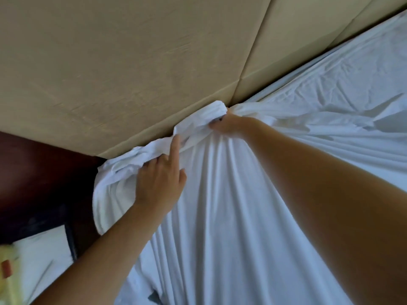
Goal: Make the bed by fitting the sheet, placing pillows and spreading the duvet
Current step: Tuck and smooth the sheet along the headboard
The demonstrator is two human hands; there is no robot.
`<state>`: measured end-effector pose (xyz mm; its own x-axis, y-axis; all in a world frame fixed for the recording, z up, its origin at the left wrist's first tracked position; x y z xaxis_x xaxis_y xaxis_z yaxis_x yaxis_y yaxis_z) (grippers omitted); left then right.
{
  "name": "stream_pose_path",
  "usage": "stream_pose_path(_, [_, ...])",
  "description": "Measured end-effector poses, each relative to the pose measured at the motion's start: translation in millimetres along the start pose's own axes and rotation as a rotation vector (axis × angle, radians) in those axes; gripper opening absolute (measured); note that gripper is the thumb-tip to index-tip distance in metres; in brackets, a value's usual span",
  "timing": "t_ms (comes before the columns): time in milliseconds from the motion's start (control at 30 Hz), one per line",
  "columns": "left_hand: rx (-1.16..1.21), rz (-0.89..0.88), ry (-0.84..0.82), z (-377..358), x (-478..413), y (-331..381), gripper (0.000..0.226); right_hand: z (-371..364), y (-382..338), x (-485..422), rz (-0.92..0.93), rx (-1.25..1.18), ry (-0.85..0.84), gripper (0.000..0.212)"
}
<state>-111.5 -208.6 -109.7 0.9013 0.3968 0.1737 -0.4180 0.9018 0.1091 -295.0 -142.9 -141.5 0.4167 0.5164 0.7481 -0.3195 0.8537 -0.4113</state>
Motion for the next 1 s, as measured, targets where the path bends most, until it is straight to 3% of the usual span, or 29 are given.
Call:
stream_pose_path(67, [0.062,-0.119,0.081,0,11,22,0.058,4,-5,0,0.012,0.057,-0.018,0.045])
stream_pose_path(133, [0.143,-0.176,0.050,-8,12,38,0.051,4,-4,-5,0.020,0.073,-0.027,0.045])
stream_pose_path(233, [0.304,0.011,-0.008,-19,-4,31,0.050,-1,6,-17,-0.008,0.011,0.055,0.044])
stream_pose_path(333, [0.316,0.216,-0.029,-22,-19,10,0.058,-7,17,-20,-0.074,0.027,0.129,0.055])
stream_pose_path(500, [0.388,0.270,0.000,-21,11,-9,0.024,-20,12,19,-0.129,0.261,0.302,0.067])
stream_pose_path(633, [0.472,0.470,0.023,-28,50,-28,0.046,-56,10,53,-0.071,0.288,0.463,0.067])
stream_pose_path(733, [0.380,0.536,0.004,-33,67,-33,0.052,-83,13,71,-0.046,0.310,0.445,0.069])
stream_pose_path(867, [0.398,0.584,-0.106,-30,62,-44,0.029,-113,12,86,-0.035,0.341,0.385,0.067])
stream_pose_path(1000, [0.182,0.433,-0.253,-26,45,-44,0.028,-116,8,86,-0.058,0.344,0.409,0.067])
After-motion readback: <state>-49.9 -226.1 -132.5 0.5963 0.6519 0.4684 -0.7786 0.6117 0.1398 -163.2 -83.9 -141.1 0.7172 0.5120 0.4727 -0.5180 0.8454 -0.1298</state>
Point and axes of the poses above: each hand's wrist, its own x-axis away from the middle knuckle, its own z-axis out of the back of the hand, y = z × x, the point moved 5 cm from there along -x, towards the middle knuckle, and after that the axes turned 5 degrees about -y, right-handed, at the moved point
